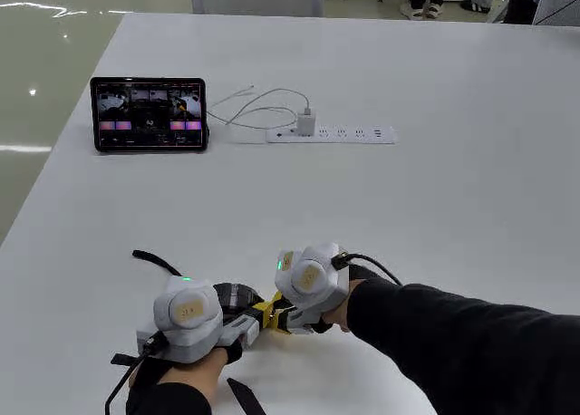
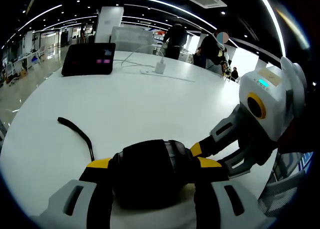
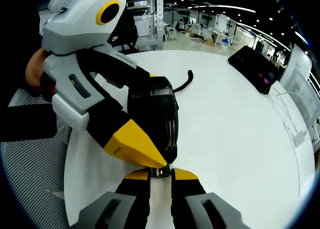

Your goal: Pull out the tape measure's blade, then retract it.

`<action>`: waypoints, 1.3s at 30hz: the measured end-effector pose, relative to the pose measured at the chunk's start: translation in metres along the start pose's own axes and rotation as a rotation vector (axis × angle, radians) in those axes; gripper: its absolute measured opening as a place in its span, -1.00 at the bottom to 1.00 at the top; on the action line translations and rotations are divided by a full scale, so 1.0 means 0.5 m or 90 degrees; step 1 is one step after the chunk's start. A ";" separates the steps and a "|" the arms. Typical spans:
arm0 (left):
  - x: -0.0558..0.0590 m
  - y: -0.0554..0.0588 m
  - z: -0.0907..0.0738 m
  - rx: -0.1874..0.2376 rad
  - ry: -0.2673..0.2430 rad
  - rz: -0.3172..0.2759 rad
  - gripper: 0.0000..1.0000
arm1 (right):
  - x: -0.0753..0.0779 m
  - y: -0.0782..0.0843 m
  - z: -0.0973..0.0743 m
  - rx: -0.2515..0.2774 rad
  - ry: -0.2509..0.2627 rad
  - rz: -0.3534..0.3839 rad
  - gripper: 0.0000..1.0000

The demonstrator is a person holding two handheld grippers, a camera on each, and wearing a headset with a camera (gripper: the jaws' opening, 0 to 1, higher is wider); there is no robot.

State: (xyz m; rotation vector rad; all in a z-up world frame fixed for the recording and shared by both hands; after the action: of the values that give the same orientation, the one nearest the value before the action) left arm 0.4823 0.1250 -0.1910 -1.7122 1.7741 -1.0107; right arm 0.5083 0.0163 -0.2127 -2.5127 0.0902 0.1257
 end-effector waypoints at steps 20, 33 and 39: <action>-0.020 -0.054 -0.006 0.035 0.011 -0.012 0.33 | -0.008 -0.006 -0.029 0.016 0.013 0.006 -0.77; -0.032 -0.044 -0.030 0.023 0.086 0.051 0.65 | -0.019 0.012 -0.069 0.060 0.051 0.064 -0.59; -0.039 -0.049 -0.031 0.026 0.117 0.061 0.85 | -0.026 0.018 -0.090 0.070 0.064 0.065 -0.56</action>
State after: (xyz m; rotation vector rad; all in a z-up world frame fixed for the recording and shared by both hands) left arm 0.4879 0.1483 -0.1654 -1.5357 1.9153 -1.1852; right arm 0.4976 -0.0167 -0.1800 -2.4038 0.2595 0.0347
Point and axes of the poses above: the centre of the closed fingertips' face, and the gripper's own axes: z roughly forward along the fingers, x roughly to its right, y roughly out of its underside, the point moved 7 cm from there along -z, roughly backward along the fingers, and after that the axes turned 7 degrees about -y, right-handed, at the moved point
